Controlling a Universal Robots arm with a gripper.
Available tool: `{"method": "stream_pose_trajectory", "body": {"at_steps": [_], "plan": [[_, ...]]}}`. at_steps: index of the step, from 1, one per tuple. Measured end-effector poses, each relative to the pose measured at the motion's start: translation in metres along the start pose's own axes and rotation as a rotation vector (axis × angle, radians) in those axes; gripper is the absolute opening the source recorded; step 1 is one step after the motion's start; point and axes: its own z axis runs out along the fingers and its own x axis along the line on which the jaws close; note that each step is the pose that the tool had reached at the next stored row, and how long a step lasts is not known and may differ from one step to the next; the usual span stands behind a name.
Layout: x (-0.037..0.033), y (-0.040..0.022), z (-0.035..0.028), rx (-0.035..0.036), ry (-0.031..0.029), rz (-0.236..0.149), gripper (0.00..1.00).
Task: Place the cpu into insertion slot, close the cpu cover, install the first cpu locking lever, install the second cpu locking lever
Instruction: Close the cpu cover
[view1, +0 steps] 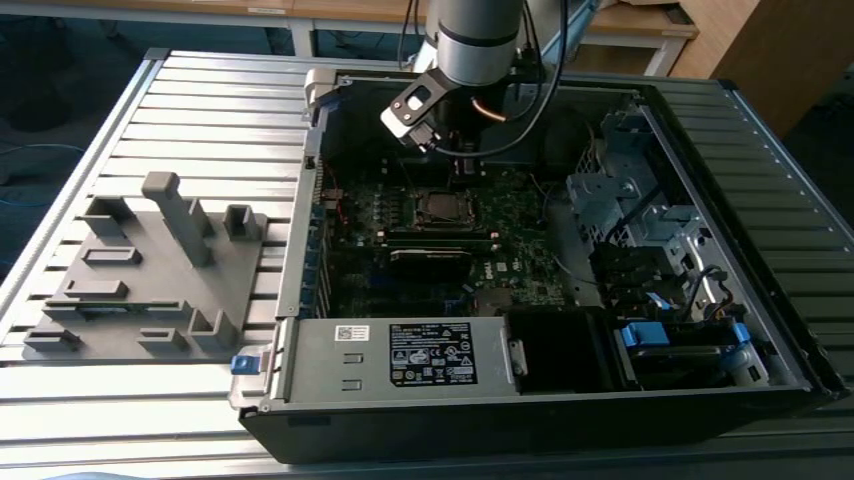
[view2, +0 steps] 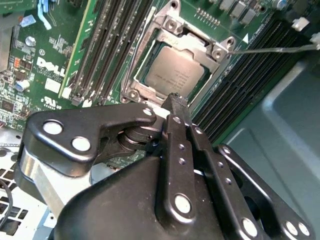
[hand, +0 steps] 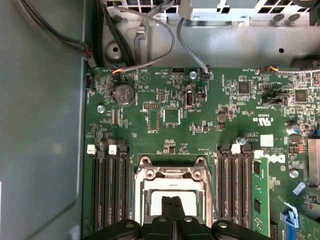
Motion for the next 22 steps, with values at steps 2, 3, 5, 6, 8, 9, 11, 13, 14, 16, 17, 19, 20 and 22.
{"method": "stream_pose_trajectory", "body": {"at_steps": [2,3,5,6,8,9,11,13,14,16,17,19,20,22], "plan": [[0.0,-0.0028,0.0003,-0.0001,0.0001,0.0,0.11],[0.0,-0.0042,0.0005,-0.0001,0.0002,0.0,0.11],[0.0,-0.0063,0.0007,-0.0001,0.0001,0.0,0.11],[-0.0001,-0.0072,0.0008,0.0,0.0,0.0,0.11],[-0.0001,-0.0082,0.0015,0.0,0.0001,0.0,0.11],[-0.0001,-0.0082,0.0022,0.0,0.0001,0.0,0.11],[-0.0001,-0.0083,0.0035,0.0,0.0,0.0,0.11],[-0.0002,-0.0084,0.0038,0.0001,-0.0002,0.0,0.11],[-0.0002,-0.0084,0.0038,0.0002,-0.0003,0.0,0.11],[-0.0002,-0.0084,0.004,0.0,0.0,0.0,0.11],[-0.0002,-0.0084,0.004,0.0001,-0.0001,0.0,0.11],[-0.0002,-0.0084,0.0041,0.0,-0.0001,0.0,0.11],[-0.0002,-0.0084,0.0042,0.0,0.0,0.0,0.11],[-0.0002,-0.0084,0.0042,0.0,0.0,-0.001,0.11]]}}
